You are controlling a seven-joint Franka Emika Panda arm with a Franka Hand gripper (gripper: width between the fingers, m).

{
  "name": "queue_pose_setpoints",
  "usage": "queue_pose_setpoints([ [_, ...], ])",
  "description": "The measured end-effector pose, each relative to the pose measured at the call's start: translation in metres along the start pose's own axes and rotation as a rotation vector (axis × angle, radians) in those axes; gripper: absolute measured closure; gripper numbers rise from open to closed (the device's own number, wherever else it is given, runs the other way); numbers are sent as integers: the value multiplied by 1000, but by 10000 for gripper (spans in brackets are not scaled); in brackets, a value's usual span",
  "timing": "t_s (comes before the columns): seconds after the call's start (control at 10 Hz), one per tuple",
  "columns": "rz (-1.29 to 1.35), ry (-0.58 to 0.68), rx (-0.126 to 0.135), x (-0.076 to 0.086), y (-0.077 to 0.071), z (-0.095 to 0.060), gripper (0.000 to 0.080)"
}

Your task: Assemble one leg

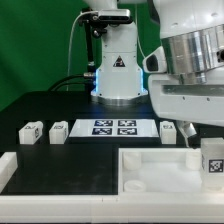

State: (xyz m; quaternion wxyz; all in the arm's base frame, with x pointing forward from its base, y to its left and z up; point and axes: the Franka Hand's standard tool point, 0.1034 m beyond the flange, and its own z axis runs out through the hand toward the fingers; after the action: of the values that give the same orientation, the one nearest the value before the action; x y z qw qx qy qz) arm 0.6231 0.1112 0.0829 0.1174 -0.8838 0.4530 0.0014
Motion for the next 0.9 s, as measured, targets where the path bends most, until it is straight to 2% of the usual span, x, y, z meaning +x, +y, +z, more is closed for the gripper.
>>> queue_pose_setpoints([
  [0.2, -199, 3, -5, 1, 1, 0, 151],
  [0.4, -637, 32, -70, 0, 2, 2, 150],
  [0.5, -820, 34, -95, -2, 1, 4, 150],
  [0.7, -814, 36, -92, -1, 1, 4, 150],
  [0.9, -805, 36, -91, -1, 1, 4, 410],
])
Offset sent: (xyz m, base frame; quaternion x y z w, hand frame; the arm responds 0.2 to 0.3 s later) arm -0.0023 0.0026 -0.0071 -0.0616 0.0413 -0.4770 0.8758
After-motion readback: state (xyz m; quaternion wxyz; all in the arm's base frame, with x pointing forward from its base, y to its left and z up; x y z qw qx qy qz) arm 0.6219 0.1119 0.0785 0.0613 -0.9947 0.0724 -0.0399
